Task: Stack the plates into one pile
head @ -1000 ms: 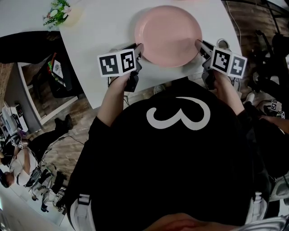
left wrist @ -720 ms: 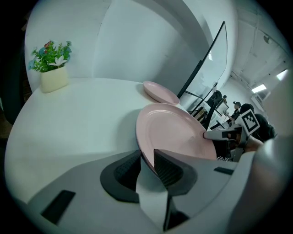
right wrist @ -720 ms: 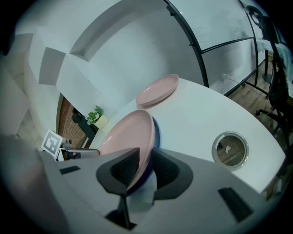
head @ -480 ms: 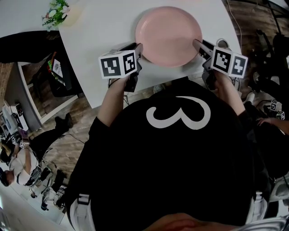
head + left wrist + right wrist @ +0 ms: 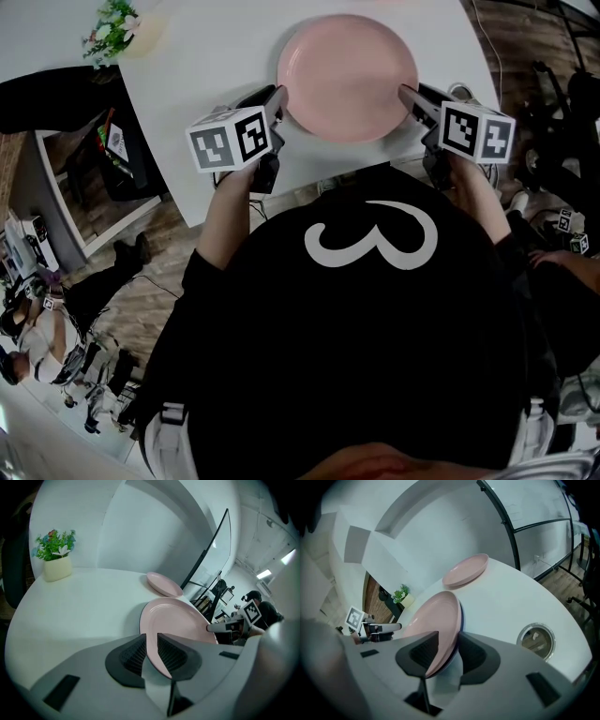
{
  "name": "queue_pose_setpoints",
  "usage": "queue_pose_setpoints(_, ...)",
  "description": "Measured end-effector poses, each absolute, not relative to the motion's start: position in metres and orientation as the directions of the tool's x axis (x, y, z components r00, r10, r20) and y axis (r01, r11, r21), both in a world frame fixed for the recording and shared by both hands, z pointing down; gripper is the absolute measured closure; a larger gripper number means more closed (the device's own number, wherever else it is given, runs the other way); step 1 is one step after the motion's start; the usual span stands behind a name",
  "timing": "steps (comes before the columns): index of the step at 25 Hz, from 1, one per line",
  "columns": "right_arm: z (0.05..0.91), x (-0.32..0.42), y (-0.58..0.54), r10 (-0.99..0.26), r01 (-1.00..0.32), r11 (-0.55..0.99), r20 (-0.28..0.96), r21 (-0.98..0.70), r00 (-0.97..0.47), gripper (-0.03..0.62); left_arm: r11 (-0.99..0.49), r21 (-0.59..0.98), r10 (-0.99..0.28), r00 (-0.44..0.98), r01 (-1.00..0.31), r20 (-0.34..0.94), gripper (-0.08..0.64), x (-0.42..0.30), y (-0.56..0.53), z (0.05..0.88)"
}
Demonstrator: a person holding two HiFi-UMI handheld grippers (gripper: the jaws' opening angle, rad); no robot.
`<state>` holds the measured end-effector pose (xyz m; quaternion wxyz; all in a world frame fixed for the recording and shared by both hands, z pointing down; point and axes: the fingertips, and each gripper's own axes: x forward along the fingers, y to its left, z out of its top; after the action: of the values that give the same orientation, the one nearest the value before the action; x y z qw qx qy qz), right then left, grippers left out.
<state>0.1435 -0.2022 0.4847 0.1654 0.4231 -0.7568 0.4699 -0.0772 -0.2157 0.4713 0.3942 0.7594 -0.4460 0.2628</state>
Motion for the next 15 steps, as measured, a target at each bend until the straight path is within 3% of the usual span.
queue_pose_setpoints(15, 0.476, 0.191, -0.262, -0.548, -0.769, 0.121, 0.604, -0.628, -0.579, 0.454, -0.351, 0.423, -0.472, 0.548, -0.835, 0.691, 0.512, -0.032, -0.250, 0.448)
